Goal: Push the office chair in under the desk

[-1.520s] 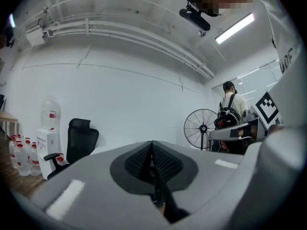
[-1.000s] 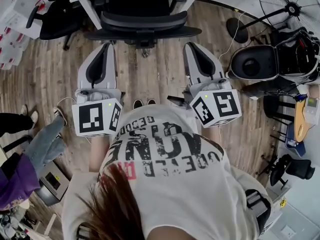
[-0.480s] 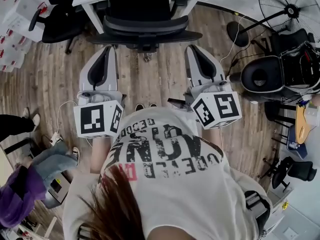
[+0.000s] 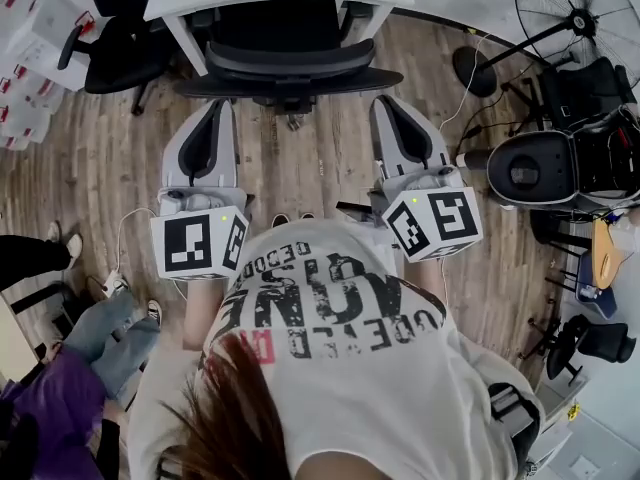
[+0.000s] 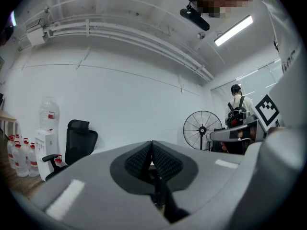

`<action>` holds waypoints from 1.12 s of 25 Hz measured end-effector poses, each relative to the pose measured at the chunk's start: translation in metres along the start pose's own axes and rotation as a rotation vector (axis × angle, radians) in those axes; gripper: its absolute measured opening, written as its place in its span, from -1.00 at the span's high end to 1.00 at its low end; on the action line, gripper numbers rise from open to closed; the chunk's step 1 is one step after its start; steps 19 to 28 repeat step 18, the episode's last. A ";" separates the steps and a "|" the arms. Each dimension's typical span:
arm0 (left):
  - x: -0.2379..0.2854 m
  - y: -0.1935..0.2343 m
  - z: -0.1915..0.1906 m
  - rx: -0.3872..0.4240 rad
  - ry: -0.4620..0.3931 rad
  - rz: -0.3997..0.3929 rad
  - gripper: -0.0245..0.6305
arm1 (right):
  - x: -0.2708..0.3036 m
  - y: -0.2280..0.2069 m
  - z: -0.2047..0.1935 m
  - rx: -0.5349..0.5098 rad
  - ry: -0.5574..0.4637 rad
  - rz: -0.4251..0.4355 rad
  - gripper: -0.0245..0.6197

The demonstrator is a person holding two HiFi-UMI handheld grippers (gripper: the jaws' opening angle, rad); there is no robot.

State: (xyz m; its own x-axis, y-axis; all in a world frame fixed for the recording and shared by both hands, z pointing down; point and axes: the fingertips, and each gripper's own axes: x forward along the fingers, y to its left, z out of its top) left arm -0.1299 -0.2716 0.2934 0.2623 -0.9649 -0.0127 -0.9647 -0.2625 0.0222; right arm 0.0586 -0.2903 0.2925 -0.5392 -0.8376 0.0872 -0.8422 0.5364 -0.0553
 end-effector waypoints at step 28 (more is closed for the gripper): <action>-0.001 -0.004 -0.001 0.001 -0.001 0.002 0.89 | 0.000 -0.002 -0.002 -0.013 0.002 0.007 0.84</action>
